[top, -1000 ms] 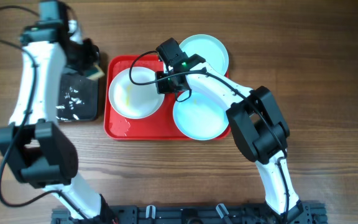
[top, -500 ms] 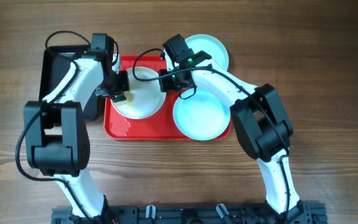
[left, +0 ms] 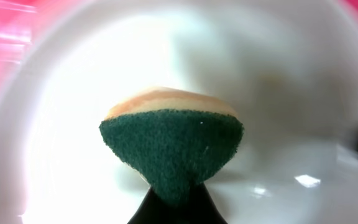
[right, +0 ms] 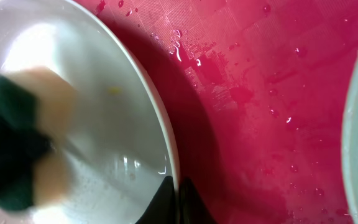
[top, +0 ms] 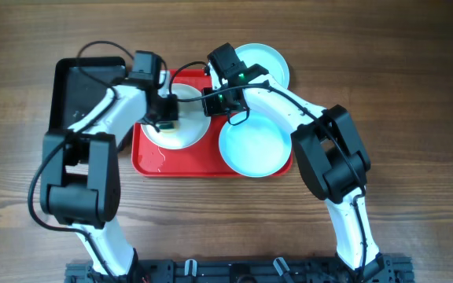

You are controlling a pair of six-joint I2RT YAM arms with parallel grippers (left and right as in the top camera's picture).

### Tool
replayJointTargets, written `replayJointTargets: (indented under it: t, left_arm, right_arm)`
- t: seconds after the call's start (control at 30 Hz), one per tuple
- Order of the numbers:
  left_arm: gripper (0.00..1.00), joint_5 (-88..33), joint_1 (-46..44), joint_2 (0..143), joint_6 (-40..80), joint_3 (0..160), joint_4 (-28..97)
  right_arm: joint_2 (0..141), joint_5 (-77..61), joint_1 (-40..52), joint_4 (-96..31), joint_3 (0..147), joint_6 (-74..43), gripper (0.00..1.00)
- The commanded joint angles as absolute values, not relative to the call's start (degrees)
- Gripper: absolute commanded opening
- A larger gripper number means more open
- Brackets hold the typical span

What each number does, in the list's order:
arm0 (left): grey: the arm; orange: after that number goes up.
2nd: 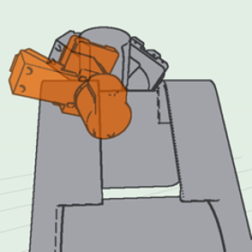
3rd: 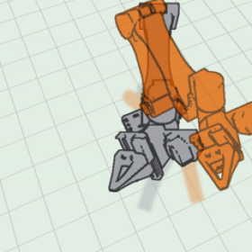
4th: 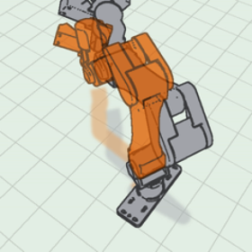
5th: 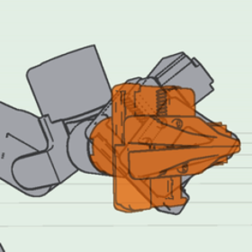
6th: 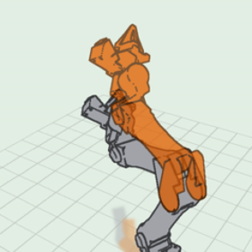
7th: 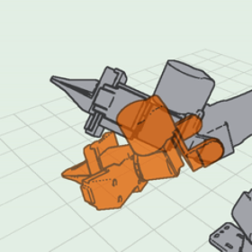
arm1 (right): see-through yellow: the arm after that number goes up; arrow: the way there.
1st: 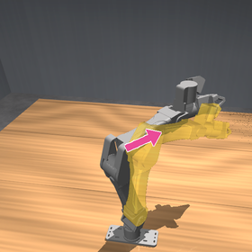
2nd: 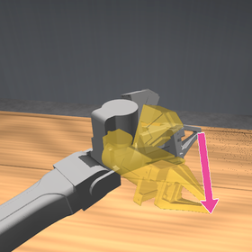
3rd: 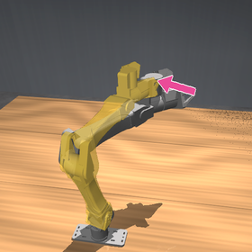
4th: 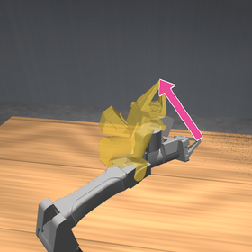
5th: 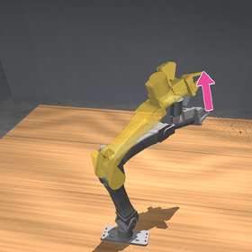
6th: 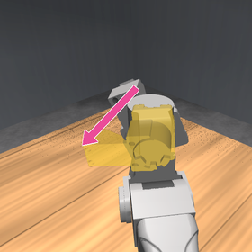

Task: Clean dirty plates on tray and stack at the side
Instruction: 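Scrub the white plate with the sponge in the left gripper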

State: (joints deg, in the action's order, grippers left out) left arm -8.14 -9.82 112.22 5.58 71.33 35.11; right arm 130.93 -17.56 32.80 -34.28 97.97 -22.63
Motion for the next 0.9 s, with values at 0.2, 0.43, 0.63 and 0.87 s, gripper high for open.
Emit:
replayJointTargets:
  t: [0.2,0.43,0.63,0.87]
  left_arm:
    - [0.04,-7.5,-14.9,113.8,9.2,69.0,38.7]
    - [0.04,16.6,-11.8,113.8,27.2,69.0,47.9]
    - [0.04,24.1,-11.1,113.8,30.8,69.0,48.3]
    - [0.04,15.4,-11.1,113.8,27.3,69.0,37.3]
  right_arm:
    - [131.9,-19.7,33.2,-34.0,98.9,-21.2,0.04]
    - [131.9,-19.7,33.2,-33.8,98.9,-21.2,0.04]
    - [131.9,-19.5,33.2,-33.8,98.9,-21.2,0.04]
    - [131.9,-19.5,33.2,-33.9,98.9,-21.7,0.04]
